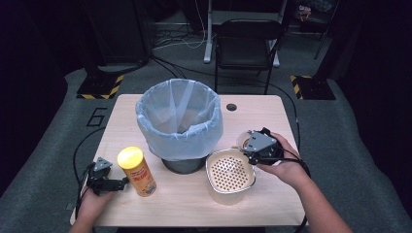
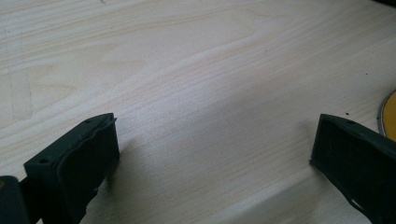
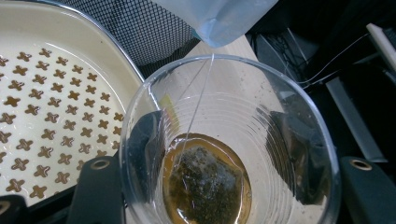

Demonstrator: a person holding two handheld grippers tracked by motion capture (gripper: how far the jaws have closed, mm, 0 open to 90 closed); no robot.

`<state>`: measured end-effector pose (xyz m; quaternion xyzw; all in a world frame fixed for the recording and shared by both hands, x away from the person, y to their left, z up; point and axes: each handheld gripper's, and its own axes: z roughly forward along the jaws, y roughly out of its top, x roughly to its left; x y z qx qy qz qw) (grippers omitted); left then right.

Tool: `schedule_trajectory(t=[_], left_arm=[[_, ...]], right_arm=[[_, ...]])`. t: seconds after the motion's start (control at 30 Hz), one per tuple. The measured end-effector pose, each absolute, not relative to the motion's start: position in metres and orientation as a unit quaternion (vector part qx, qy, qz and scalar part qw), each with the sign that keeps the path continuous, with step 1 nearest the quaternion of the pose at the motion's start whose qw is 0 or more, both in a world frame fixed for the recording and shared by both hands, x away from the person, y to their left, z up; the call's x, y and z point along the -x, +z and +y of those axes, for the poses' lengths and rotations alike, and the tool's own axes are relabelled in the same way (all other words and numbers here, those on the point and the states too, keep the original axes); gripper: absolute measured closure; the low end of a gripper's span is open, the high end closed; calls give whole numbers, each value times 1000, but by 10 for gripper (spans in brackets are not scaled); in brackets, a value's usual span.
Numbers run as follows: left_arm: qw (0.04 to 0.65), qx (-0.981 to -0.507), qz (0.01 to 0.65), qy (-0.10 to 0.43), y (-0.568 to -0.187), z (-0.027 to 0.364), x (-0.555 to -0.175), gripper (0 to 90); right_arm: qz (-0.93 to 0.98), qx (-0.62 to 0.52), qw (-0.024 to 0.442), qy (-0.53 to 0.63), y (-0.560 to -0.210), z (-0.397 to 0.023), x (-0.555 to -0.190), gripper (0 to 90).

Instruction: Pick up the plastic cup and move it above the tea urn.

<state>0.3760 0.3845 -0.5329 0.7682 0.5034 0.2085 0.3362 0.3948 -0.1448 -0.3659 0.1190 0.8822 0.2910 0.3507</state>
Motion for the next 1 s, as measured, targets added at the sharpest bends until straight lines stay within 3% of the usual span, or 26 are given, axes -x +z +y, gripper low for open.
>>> schedule_trajectory(t=[0.23,0.43,1.0], left_arm=[[336,-768,503,209,-533,385,-376,5],[336,-768,503,208,-533,385,-376,5],[336,-768,503,208,-533,385,-376,5]], right_arm=[[876,-75,389,276,-364,-136,-383,374],[868,-6,448,214,-366,-117,-363,376],[745,284,596,-95,-419,-70,-327,376]])
